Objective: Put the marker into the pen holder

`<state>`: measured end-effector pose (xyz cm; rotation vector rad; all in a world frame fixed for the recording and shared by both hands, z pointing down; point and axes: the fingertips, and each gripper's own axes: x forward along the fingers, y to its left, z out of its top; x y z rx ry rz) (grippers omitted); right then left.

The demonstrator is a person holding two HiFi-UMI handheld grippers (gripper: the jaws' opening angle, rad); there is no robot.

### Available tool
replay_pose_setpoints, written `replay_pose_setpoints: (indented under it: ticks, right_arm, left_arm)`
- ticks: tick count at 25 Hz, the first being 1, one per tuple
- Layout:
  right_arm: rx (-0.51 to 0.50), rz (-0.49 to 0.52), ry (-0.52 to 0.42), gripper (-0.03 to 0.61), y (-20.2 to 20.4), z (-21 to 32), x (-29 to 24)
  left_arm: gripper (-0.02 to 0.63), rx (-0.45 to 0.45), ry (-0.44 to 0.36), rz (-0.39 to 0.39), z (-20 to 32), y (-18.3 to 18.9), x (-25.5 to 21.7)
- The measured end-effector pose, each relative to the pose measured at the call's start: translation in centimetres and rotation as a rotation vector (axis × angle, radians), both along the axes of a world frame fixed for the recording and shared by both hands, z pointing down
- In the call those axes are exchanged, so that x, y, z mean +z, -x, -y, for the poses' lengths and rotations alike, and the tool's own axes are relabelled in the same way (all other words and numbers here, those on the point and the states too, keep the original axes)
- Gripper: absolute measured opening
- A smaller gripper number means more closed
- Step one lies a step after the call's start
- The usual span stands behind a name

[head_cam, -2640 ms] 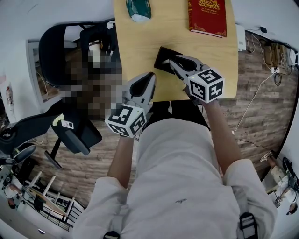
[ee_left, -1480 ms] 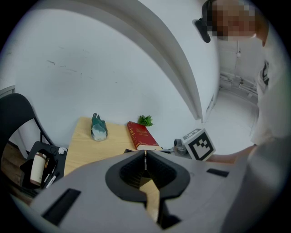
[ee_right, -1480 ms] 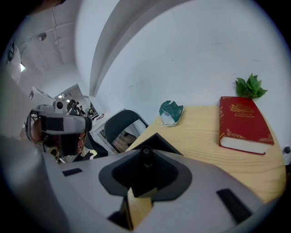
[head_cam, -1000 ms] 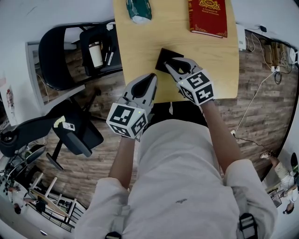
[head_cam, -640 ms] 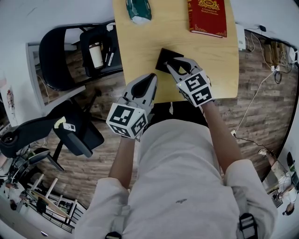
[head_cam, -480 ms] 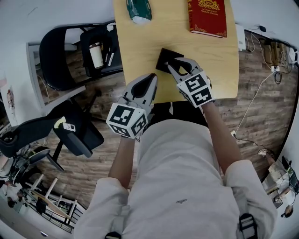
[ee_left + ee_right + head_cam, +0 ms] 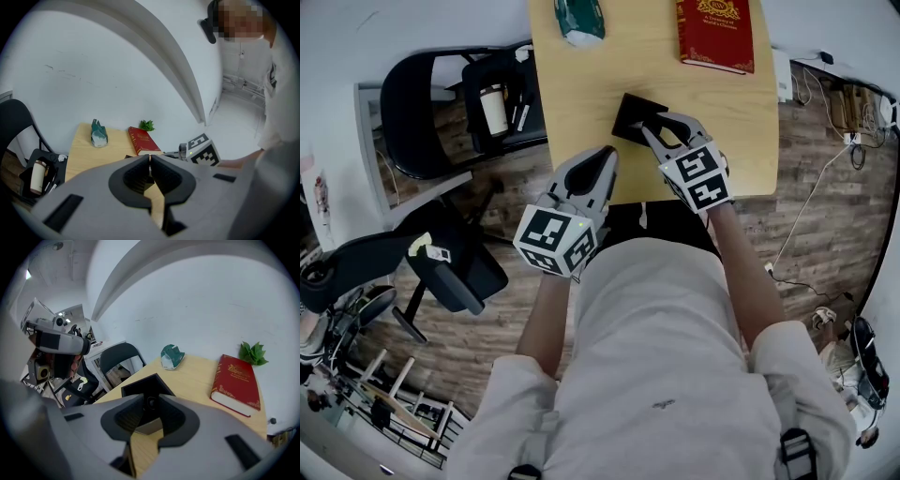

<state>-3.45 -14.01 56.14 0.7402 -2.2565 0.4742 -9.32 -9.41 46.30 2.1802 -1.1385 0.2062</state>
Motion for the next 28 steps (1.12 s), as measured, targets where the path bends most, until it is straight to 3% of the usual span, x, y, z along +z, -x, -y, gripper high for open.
replay_pose_setpoints:
  ticks: [28]
  right_arm:
    - [0.042, -0.014, -0.052, 0.095, -1.9, -1.3, -1.8]
  left_arm:
    - [0.014, -0.005, -0.052, 0.007, -2.0, -0.3, -2.0]
